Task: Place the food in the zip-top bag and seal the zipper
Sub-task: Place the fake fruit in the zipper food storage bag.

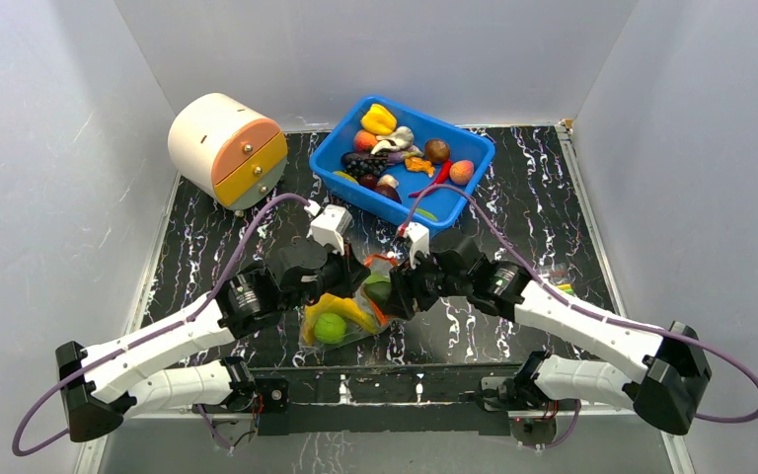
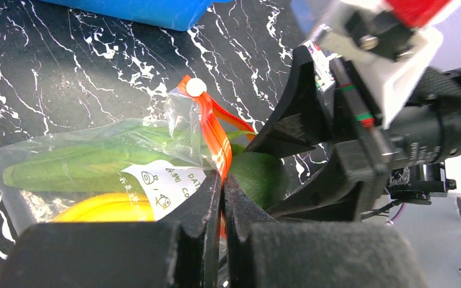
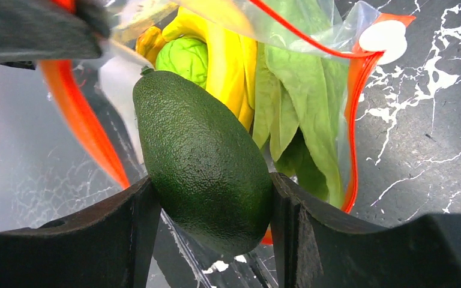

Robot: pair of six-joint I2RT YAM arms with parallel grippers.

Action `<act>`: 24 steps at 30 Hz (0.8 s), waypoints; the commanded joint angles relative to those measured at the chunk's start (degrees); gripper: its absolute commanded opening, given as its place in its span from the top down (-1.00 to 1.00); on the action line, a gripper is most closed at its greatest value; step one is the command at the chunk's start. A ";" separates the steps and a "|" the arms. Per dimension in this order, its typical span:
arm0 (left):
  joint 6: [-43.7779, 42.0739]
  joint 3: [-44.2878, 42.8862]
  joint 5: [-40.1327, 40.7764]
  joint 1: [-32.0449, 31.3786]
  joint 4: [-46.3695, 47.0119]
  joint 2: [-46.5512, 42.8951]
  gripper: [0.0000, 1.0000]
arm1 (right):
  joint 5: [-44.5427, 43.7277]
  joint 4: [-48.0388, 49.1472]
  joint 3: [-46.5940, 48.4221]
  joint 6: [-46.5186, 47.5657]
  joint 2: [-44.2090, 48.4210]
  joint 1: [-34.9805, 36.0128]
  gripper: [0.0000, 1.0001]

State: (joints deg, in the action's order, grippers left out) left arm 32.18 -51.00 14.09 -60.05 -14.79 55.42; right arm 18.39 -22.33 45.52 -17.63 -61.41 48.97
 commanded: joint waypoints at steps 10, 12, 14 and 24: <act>1.26 1.43 -1.12 0.25 4.33 -3.08 1.00 | -11.89 5.83 1.41 -6.90 -4.25 3.54 0.09; 1.31 1.68 -1.29 0.20 4.50 -3.14 1.00 | -11.16 5.36 2.05 -7.35 -4.16 3.59 0.02; 1.44 1.90 -1.33 0.24 4.42 -3.18 1.00 | -11.68 5.17 2.33 -8.26 -3.29 3.53 -0.06; 1.66 2.70 -0.67 0.29 4.11 -3.89 1.00 | -14.94 0.63 4.56 -11.97 1.00 3.55 -0.38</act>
State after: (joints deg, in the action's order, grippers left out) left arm 33.54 -48.62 12.95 -60.05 -12.40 53.34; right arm 6.11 -21.12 45.95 -27.42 -62.35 52.14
